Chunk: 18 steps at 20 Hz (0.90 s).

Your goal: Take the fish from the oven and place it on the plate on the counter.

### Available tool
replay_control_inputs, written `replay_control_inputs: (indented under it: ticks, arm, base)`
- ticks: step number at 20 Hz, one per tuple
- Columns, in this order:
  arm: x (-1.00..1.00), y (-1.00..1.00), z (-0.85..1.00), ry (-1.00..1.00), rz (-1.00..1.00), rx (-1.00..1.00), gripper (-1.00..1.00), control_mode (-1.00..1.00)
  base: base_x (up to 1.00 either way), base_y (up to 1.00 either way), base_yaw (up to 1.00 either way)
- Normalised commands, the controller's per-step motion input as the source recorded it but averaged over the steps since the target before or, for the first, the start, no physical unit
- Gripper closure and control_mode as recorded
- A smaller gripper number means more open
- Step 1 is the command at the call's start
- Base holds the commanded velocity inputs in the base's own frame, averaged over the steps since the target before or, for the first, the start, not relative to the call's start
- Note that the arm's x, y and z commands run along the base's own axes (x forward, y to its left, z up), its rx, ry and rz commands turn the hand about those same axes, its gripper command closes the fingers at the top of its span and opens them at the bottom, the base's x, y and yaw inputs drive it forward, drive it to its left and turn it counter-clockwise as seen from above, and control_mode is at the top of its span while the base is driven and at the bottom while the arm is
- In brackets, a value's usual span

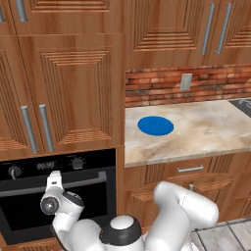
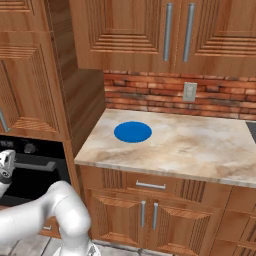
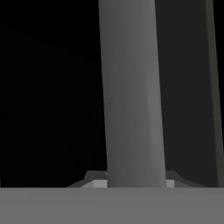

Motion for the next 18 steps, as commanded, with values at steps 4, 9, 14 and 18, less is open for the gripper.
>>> replay_control_inputs:
  ticks: [4, 9, 14, 18]
  arm:
    - [-0.71, 0.0, -0.49, 0.11, 0.0, 0.0, 1.0, -1.0]
    - [-0.94, 0.0, -0.69, 0.09, 0.0, 0.0, 1.0, -1.0]
    - [-0.87, 0.01, -0.9, 0.1, 0.01, -0.03, 1.0, -1.0]
    - [-0.69, 0.0, -1.0, 0.15, 0.0, -0.1, 1.0, -1.0]
  base:
    - [0.0, 0.0, 0.0]
    - [0.0, 0.0, 0.0]
    - [0.0, 0.0, 0.0]
    - [0.0, 0.0, 0.0]
